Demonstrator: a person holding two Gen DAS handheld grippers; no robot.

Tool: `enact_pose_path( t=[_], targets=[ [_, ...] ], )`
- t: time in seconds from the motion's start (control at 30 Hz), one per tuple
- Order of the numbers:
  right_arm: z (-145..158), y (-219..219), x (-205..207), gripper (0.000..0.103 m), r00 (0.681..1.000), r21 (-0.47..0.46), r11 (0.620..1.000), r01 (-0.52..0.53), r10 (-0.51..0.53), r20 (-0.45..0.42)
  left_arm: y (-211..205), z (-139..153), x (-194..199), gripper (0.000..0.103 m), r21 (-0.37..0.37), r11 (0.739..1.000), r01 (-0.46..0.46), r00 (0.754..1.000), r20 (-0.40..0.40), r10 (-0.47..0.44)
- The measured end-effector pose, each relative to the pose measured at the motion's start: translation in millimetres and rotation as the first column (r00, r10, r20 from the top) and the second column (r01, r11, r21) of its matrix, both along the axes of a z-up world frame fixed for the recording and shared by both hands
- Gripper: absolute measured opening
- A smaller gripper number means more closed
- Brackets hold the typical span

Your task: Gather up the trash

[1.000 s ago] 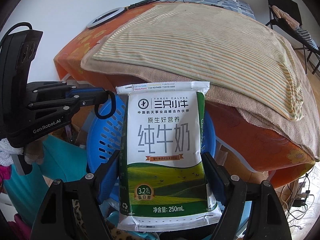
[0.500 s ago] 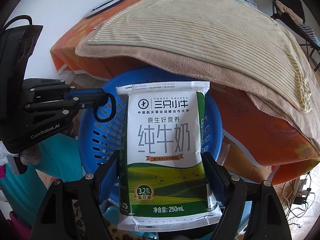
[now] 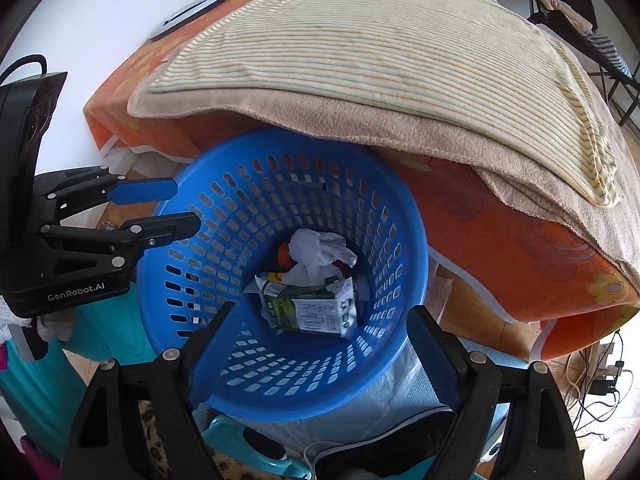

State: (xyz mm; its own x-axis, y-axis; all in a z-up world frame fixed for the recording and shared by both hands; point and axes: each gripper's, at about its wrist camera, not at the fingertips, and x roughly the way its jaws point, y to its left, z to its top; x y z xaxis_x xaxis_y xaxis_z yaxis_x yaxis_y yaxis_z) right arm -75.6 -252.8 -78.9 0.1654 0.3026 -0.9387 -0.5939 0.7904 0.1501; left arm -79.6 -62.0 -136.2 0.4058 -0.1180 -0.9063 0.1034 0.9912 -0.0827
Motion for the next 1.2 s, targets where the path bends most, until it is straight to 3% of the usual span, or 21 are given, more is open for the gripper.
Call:
enact_pose_path(
  t=[0.17, 0.27, 0.57, 1.2],
  targets=[
    [-1, -3, 0, 0.088, 1.000, 0.001, 1.000, 0.000, 0.000, 0.002, 3, -1, 1, 0.057, -0.011, 1.000, -0.016, 1.000, -0.003, 0.016],
    [0, -4, 0, 0.088, 1.000, -0.001, 1.000, 0.002, -0.002, 0.004, 4, 0, 2, 0.064, -0.017, 1.000, -0.022, 1.000, -0.002, 0.022],
    [4, -8, 4, 0.090, 1.000, -0.004, 1.000, 0.028, -0.028, 0.014, 7, 6, 5, 0.065, -0.030, 0.999, -0.044, 0.999, -0.004, 0.044],
    [40, -12, 30, 0.090, 0.994, 0.087, 0.991, 0.098, -0.101, 0.031, 40, 61, 31, 0.070, -0.128, 0.978, -0.165, 0.981, 0.078, 0.176]
  ],
)
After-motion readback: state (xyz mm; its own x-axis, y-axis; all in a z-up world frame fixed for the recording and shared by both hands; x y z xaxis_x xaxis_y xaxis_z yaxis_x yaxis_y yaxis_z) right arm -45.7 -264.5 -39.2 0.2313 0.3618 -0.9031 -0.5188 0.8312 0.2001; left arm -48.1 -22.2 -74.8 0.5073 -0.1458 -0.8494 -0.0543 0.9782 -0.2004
